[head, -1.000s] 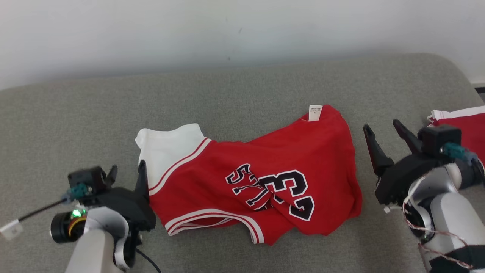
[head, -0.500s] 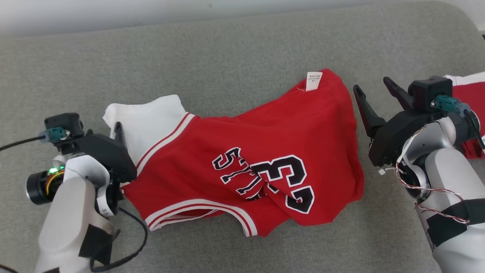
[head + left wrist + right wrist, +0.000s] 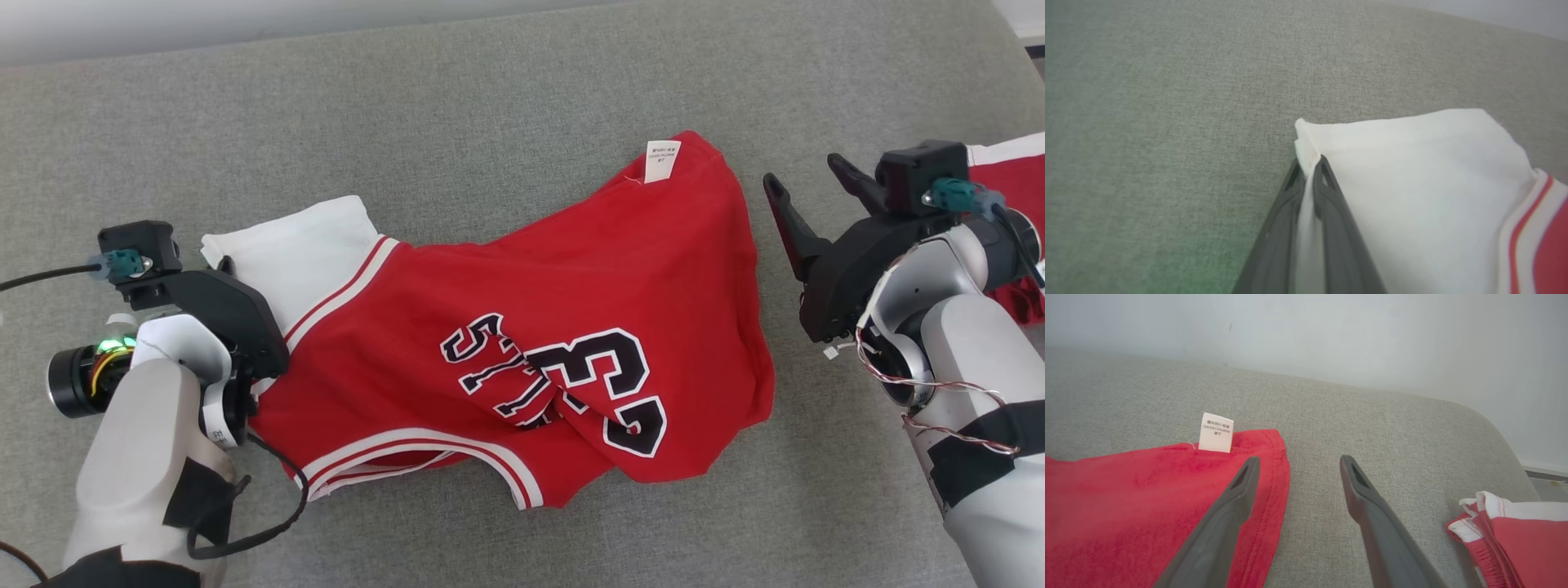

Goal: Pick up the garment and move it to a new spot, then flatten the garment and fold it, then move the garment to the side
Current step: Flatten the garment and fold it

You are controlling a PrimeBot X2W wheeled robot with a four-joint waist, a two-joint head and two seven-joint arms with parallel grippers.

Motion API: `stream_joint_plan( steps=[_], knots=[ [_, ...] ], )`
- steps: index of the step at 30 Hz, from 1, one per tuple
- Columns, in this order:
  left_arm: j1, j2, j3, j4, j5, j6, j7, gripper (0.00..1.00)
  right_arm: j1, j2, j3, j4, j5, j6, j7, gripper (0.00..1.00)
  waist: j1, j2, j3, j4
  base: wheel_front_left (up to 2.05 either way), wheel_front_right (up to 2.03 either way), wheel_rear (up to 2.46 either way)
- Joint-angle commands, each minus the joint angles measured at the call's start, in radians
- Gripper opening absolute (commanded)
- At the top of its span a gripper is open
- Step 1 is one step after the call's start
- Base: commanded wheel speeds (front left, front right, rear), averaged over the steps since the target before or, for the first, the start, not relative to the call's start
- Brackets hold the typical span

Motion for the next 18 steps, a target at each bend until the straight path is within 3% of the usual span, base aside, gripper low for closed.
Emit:
stream_joint_plan(
  steps=[1,10,15,18],
  knots=[
    [0.001,0.005,0.000,0.012,-0.003,-0.002,0.001,0.00,-0.016,-0.007,0.013,0.014,0.004,-0.003,0.028,1.00,0.0000,-0.0002,0.004,-0.001,0.00,0.00,0.00],
    [-0.036,0.019,0.022,-0.021,-0.045,-0.023,0.001,0.00,-0.128,0.000,-0.048,0.114,0.038,-0.003,0.137,1.00,0.0000,-0.0002,0.053,0.022,0.00,0.00,0.00],
    [-0.057,0.025,0.007,-0.062,-0.045,-0.033,0.015,0.00,-0.209,0.042,-0.071,0.226,0.046,-0.003,0.220,1.00,0.0000,-0.0002,0.097,0.048,0.00,0.00,0.00],
    [-0.063,0.016,-0.001,-0.082,-0.049,-0.039,0.014,0.00,-0.229,0.062,-0.061,0.260,0.051,-0.003,0.213,1.00,0.0000,-0.0002,0.112,0.059,0.00,0.00,0.00]
  ],
)
